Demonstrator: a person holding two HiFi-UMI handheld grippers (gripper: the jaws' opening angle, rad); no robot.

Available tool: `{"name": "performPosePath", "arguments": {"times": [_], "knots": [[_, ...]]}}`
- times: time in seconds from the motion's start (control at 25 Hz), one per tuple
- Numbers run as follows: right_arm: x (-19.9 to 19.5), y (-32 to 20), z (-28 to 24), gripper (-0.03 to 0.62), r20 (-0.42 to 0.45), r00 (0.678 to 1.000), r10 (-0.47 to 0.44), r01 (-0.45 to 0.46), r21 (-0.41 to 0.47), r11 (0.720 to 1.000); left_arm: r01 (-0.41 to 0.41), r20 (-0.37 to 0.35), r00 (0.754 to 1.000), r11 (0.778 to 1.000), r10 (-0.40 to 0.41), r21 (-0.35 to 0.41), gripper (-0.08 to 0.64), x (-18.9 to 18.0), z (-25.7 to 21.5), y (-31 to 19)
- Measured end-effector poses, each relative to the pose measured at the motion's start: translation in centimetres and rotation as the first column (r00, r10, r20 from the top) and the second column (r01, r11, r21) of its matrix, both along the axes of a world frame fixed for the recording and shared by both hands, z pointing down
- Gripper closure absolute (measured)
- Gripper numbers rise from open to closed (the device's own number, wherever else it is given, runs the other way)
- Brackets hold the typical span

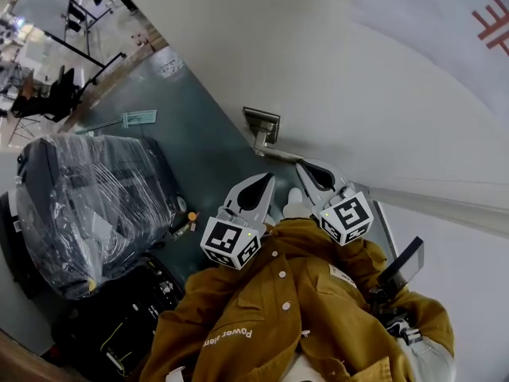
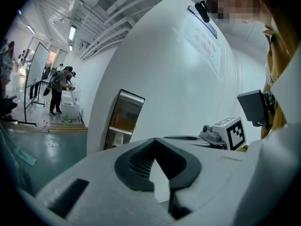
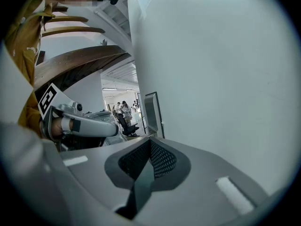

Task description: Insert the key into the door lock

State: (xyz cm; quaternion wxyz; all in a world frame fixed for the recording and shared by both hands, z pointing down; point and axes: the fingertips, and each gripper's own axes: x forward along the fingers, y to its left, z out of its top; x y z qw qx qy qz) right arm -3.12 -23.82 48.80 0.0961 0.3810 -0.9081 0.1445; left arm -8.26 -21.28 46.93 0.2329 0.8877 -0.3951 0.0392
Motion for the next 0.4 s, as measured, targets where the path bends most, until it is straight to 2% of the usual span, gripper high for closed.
{"name": "performPosePath", "arguments": {"times": [0.4], "knots": [[-0.90,0.45,-0.30,0.588,0.004,1.000,-0.021,0.021,0.003,1.000,0.002,-0.012,1.000,1.000,-0.002,-0.021,0.558,-0.41,0.18,0.28]]}}
